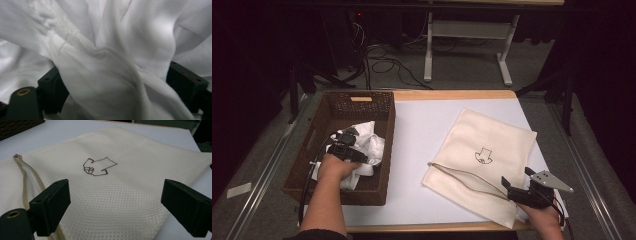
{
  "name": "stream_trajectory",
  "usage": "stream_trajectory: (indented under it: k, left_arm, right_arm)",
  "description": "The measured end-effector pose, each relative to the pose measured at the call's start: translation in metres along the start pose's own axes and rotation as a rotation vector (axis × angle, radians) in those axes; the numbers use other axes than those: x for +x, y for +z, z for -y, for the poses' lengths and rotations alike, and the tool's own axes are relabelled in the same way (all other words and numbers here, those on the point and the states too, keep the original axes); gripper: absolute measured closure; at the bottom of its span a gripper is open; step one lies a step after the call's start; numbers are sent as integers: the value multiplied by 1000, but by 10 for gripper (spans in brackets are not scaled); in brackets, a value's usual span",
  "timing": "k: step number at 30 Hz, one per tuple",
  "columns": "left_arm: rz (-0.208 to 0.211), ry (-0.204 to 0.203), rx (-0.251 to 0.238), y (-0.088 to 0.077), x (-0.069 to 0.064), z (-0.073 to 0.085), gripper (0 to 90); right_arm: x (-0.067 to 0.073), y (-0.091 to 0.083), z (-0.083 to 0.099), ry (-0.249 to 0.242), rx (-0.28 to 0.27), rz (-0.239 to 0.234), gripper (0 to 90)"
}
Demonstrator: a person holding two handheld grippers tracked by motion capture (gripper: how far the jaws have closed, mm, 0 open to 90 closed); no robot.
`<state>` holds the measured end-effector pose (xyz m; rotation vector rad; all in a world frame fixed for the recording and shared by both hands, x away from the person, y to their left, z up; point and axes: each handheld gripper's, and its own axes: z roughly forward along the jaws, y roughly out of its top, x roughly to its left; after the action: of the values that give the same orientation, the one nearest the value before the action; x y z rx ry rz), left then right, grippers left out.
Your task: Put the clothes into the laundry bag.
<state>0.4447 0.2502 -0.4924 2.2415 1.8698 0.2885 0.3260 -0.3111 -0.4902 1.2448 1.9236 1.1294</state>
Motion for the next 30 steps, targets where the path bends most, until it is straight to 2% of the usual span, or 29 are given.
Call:
stream_trajectory:
  k: [2,7,8,9,10,13,17,20,21,23,26,27,28,30]
  left_arm:
    - [4,10,-5,-1,-1,0,188]
    - [24,29,-19,-4,-2,1,342]
    - [26,29,-25,-5,-2,1,393]
    - [4,29,-32,-6,-1,1,482]
    - [-9,25,-34,-7,1,2,534]
    - [-8,23,-35,-8,2,2,574]
    - [-7,30,-32,-10,2,0,678]
    - [24,38,-40,-23,8,-1,715]
    - [37,37,-58,-29,9,-1,718]
    - [59,28,-126,-42,11,2,721]
    - [85,32,-222,-57,7,7,723]
    - [85,32,-222,-57,7,7,723]
    - [102,28,-305,-59,3,12,723]
    - [99,48,-381,-59,0,17,722]
  right_arm:
    - [0,0,0,7,-2,3,96]
    - [-1,0,0,5,-3,4,103]
    - [0,0,0,7,-5,5,104]
    - [0,0,0,6,-6,4,105]
    - [0,0,0,5,-6,3,106]
    - [0,0,0,7,-10,1,110]
    - [0,-1,0,8,-11,2,113]
    - [-1,0,0,9,-8,1,115]
    - [-1,0,0,9,-10,1,116]
    - [-1,0,-1,16,-11,0,118]
    - [0,0,-1,9,-12,-1,119]
    - [0,0,-1,9,-12,-1,119]
    - [1,0,-1,2,-13,-1,120]
    - [2,-1,-1,2,-14,0,121]
